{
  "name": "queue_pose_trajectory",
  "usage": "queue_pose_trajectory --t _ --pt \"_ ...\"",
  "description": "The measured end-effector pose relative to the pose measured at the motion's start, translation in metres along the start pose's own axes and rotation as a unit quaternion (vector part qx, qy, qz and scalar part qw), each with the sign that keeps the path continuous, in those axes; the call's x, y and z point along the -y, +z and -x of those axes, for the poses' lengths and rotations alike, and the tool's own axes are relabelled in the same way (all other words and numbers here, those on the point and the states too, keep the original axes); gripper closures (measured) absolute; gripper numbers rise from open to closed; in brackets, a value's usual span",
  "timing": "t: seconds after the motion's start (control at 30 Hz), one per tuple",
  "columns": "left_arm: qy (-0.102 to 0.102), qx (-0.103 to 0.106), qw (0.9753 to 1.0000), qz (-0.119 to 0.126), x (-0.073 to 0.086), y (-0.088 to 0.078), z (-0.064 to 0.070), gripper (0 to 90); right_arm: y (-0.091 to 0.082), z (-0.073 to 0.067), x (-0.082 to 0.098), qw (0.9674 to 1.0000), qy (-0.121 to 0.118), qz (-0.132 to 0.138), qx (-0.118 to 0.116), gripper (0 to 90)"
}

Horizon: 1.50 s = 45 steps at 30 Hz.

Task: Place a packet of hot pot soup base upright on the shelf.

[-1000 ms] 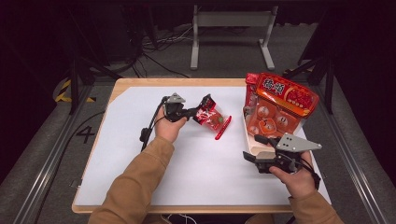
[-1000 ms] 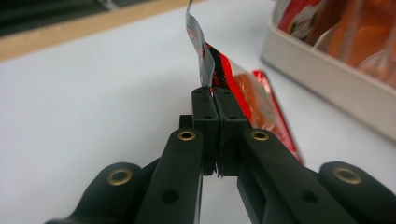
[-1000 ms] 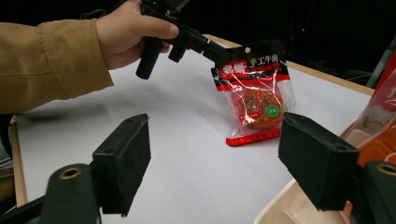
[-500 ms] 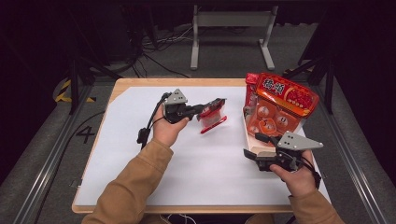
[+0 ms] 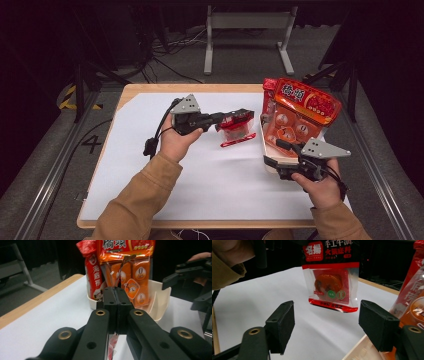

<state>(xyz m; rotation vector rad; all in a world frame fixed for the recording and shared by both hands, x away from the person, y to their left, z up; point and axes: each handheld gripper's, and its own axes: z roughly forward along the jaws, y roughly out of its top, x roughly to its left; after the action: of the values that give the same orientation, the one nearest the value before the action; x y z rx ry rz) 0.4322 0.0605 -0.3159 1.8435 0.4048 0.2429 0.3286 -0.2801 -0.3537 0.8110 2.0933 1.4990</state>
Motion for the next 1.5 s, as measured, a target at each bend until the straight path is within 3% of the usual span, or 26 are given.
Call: queue_pose_trajectory --t 0.4,0.67,0.93,1.5 --pt "0.012 0.041 0.9991 0.009 -0.021 0.005 0.027 89.5 -0.027 0.006 -0.007 0.9992 0.011 0.03 0.023 29.7" --pt "0.018 0.067 0.9976 0.008 -0.032 0.023 0.041 89.4 -0.056 0.008 -0.018 0.9966 0.005 0.066 0.049 29.6" --pt "0.02 0.084 0.9962 0.008 -0.042 0.042 0.053 89.4 -0.063 0.011 -0.018 0.9959 0.007 0.073 0.053 29.8" --pt "0.009 0.095 0.9955 0.002 -0.042 0.072 0.057 89.3 -0.079 -0.007 -0.034 0.9933 -0.028 0.1 0.051 29.6"
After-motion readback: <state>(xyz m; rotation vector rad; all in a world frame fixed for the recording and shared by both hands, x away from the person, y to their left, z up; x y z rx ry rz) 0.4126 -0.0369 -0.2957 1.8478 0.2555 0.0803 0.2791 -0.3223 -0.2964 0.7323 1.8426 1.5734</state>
